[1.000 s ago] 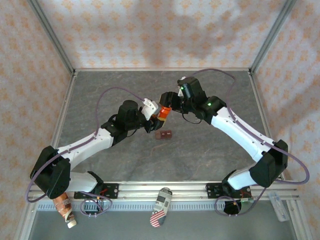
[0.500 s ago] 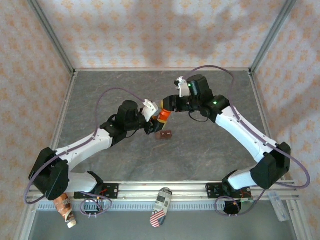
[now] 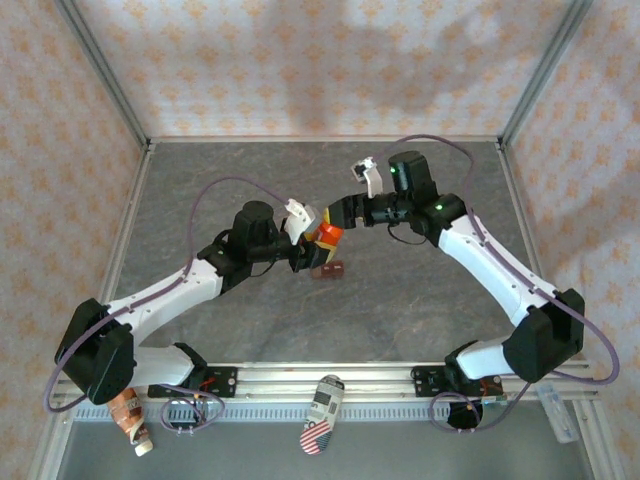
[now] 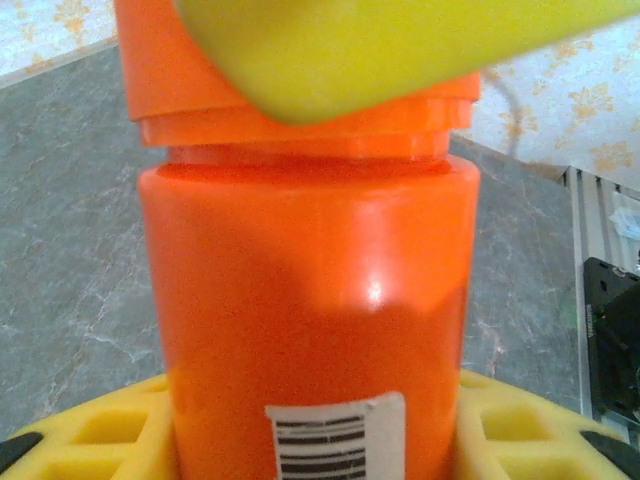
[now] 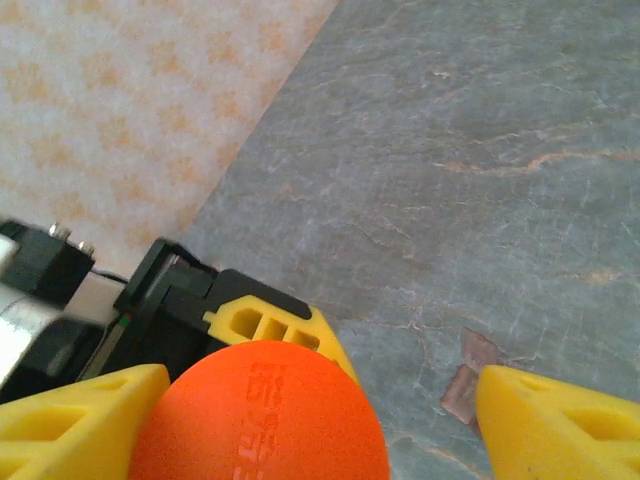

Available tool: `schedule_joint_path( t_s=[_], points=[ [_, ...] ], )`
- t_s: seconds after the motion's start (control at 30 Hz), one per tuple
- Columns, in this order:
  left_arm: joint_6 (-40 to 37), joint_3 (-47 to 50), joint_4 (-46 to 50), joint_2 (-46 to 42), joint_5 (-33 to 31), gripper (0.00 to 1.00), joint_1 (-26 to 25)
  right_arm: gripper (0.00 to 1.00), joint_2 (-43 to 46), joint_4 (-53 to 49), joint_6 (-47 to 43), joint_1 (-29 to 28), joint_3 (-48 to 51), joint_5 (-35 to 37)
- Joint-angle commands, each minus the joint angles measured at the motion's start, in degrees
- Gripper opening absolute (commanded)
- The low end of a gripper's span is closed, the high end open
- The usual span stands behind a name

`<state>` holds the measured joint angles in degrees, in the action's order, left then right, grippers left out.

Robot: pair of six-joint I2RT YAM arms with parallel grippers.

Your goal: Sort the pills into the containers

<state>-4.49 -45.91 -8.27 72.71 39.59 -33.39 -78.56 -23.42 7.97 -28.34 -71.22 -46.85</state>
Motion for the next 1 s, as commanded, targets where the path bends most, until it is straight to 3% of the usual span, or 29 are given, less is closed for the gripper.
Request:
schedule_joint_path(
  t_s=[0.0,0.2,0.43,0.77,0.9,0.97],
  points=[
    [-2.38,-1.20,-1.61,-1.43,-3.27,0.00,0.07,0.81,3.89,3.79,12.40,0.41,-0.02,7.46],
    [-6.11,-1.59,-0.07,-0.81,-8.11,0.00,-0.01,0.83,7.84,4.47,27.11,-1.12,1.93,17.09],
    [-6.25,-1.89,-0.88,0.38,-8.09,0.00,-0.08,0.83,4.17,-4.69,26.70,-7.42,-2.96,28.07],
    [-6.23,-2.66,-0.66,0.78,-7.69,0.00,-0.20,0.81,-0.36,-4.29,25.57,-9.89,-5.12,28.32],
    [-6.23,-2.54,-0.64,0.90,-7.60,0.00,-0.19,0.71,-0.46,-3.92,25.25,-9.89,-5.07,28.18],
    [-6.22,-2.57,-0.85,0.95,-7.63,0.00,-0.19,0.62,-0.49,-3.79,25.08,-9.89,-5.06,28.02]
  ],
)
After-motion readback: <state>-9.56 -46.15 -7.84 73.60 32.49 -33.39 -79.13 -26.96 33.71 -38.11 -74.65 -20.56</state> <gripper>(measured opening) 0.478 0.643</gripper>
